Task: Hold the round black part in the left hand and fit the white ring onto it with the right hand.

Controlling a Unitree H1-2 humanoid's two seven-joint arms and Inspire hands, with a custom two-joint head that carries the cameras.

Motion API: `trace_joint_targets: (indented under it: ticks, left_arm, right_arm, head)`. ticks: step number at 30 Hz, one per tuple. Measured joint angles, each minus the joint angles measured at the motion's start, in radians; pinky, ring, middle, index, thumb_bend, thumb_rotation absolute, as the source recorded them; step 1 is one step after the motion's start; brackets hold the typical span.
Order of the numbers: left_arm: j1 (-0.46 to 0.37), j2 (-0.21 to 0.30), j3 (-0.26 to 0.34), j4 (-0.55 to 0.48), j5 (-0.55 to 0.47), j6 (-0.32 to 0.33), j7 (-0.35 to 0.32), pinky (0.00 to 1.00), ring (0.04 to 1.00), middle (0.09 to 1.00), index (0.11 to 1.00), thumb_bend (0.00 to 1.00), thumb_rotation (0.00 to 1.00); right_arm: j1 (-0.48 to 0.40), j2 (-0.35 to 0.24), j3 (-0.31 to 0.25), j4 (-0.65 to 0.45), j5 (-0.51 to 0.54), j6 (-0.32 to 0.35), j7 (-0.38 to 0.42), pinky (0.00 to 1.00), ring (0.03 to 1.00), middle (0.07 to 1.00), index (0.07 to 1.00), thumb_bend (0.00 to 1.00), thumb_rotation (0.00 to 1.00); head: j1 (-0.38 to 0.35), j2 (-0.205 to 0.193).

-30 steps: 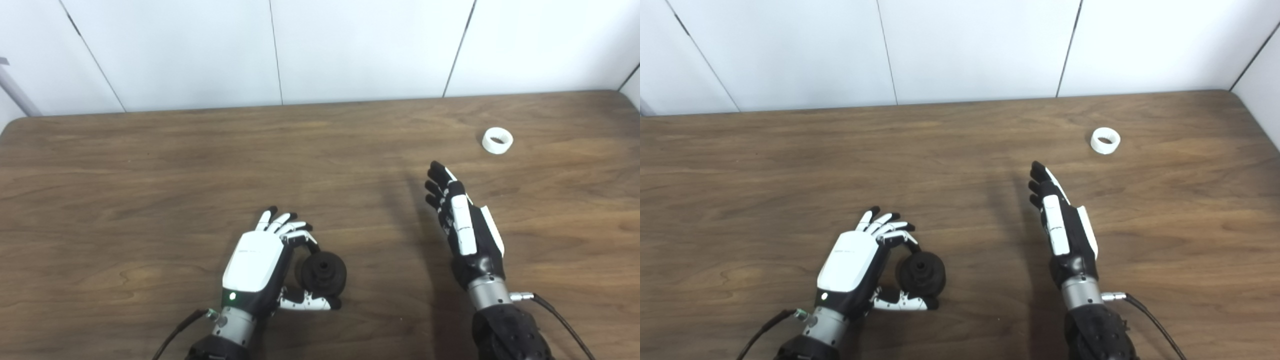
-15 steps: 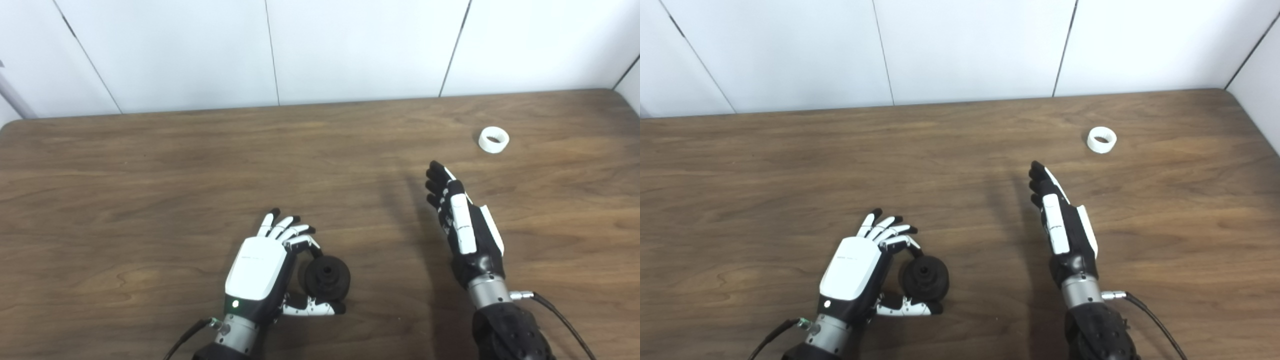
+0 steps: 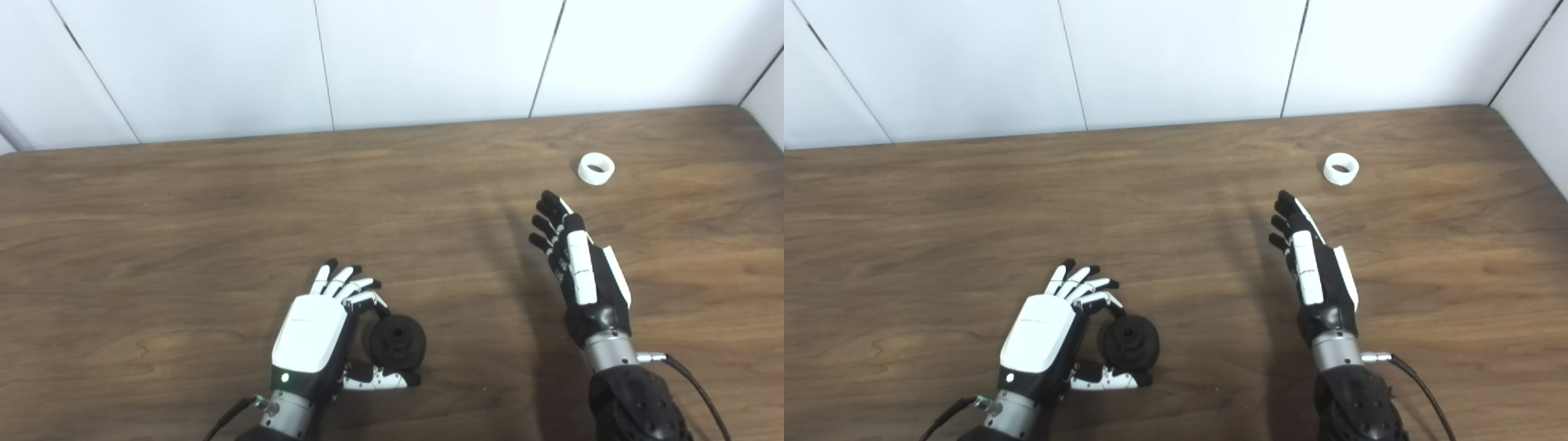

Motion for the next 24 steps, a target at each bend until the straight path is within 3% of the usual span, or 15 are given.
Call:
trace_joint_targets:
  ticks: [10,18,21,24]
  left_arm:
    - [-0.002,0.0,0.0,0.008,0.006,0.002,0.0,1.0,0.893,0.792,0.485,0.52,0.06]
    - [-0.005,0.0,0.001,0.01,0.006,0.002,0.0,1.0,0.896,0.791,0.485,0.52,0.06]
    - [-0.005,0.0,0.0,0.01,0.007,0.003,0.0,1.0,0.896,0.793,0.486,0.52,0.06]
    - [-0.005,-0.001,-0.001,0.01,0.009,0.004,0.0,1.0,0.895,0.791,0.485,0.52,0.06]
  right_arm:
    - [-0.058,-0.046,-0.066,-0.031,0.006,0.049,-0.001,0.87,0.925,0.931,0.906,0.56,0.97]
    - [-0.172,-0.159,-0.089,-0.051,-0.034,0.142,0.015,0.93,0.948,0.954,0.916,0.52,0.91]
    - [-0.22,-0.206,-0.089,-0.038,-0.05,0.157,0.026,0.98,0.964,0.963,0.919,0.53,0.83]
    - [-0.249,-0.241,-0.076,-0.003,-0.101,0.167,0.032,0.89,0.933,0.945,0.9,0.55,0.79]
  head:
    - [-0.017,-0.005]
    - [-0.041,-0.012]
    - [-0.037,-0.012]
    - [-0.04,-0.014]
